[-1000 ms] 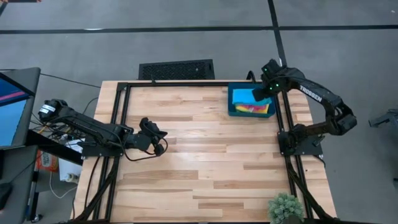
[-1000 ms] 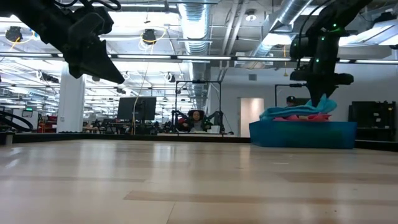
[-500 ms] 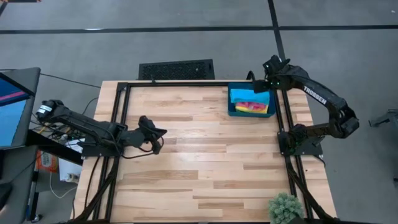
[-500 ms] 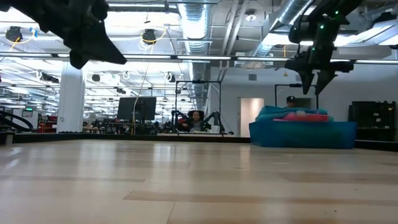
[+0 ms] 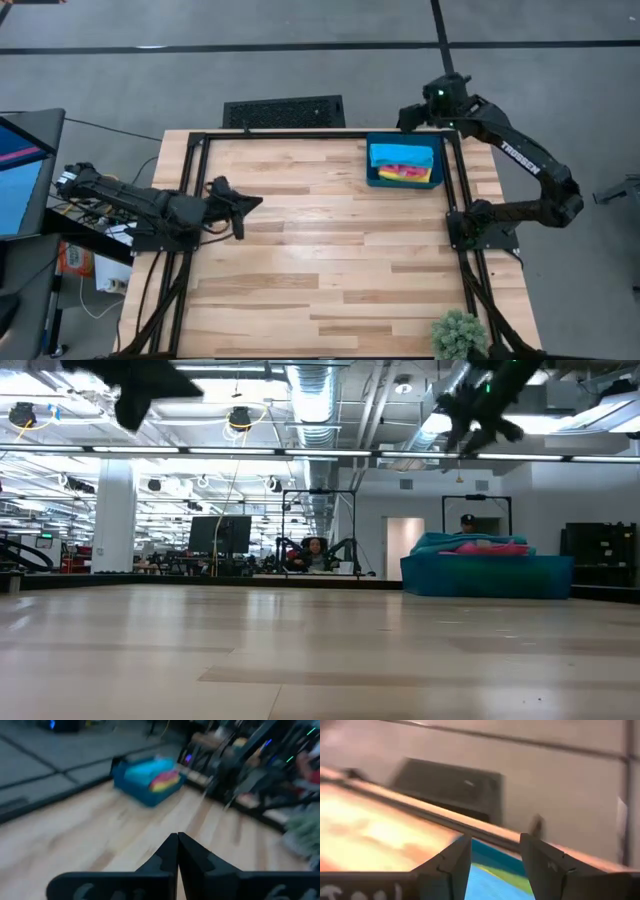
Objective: Fold microfiber towels
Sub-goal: Return to Home Position
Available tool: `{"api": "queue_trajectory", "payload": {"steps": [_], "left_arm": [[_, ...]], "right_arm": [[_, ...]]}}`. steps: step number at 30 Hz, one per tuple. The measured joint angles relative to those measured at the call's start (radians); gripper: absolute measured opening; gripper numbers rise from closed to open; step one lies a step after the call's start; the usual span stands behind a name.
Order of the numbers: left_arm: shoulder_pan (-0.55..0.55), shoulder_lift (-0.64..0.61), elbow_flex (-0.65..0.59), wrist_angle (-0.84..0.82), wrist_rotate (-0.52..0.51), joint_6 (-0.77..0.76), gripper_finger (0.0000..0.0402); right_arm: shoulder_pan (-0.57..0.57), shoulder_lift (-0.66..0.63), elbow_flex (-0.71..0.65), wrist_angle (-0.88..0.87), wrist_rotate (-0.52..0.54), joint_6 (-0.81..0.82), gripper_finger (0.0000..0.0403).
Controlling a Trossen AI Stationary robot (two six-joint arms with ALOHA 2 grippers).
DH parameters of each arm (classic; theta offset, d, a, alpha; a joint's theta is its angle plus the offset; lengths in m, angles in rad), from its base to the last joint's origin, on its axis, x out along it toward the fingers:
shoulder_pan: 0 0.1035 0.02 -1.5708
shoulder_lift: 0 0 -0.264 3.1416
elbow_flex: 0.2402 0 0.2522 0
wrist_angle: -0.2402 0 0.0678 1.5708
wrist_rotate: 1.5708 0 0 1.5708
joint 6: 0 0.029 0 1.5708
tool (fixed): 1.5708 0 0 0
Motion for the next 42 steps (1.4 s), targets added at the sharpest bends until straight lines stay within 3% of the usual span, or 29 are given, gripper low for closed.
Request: {"api": "queue_trajectory", "payload": {"steps": [6,8,11,14,19,23,26,31,37,42], "left_arm": [[0.000,-0.112,0.082,0.008,-0.009,0.206,0.0000],[0.000,-0.136,0.087,0.008,-0.029,0.295,0.0000],[0.000,-0.165,0.087,0.009,0.025,0.226,0.0000],[0.005,-0.176,0.087,0.017,0.122,0.244,0.0000],[0.014,-0.231,0.080,0.042,0.417,0.270,0.0000],[0.026,-0.289,0.014,0.048,0.502,0.242,0.0000],[0.035,-0.348,-0.069,0.073,0.537,0.209,0.0000],[0.069,-0.508,-0.198,0.104,0.576,0.133,0.0000],[0.082,-0.715,-0.324,0.109,0.599,0.088,0.0000],[0.083,-0.697,-0.372,0.132,0.591,0.077,0.0000]], "right_arm": [[0.114,-0.089,0.098,-0.019,-0.083,-0.177,0.0194],[0.144,-0.121,0.098,-0.025,-0.084,-0.143,0.0194],[0.198,-0.174,0.052,0.080,-0.097,-0.073,0.0192],[0.293,-0.257,-0.085,0.260,-0.130,-0.077,0.0191],[0.464,-0.409,-0.435,0.627,-0.147,-0.040,0.0194],[0.578,-0.464,-0.677,0.924,-0.142,0.045,0.0192],[0.636,-0.467,-0.777,1.043,-0.097,0.095,0.0192],[0.688,-0.523,-0.810,1.047,-0.036,0.109,0.0194],[0.691,-0.621,-0.811,0.933,0.001,0.083,0.0191],[0.710,-0.653,-0.818,0.888,0.020,0.041,0.0194]]}}
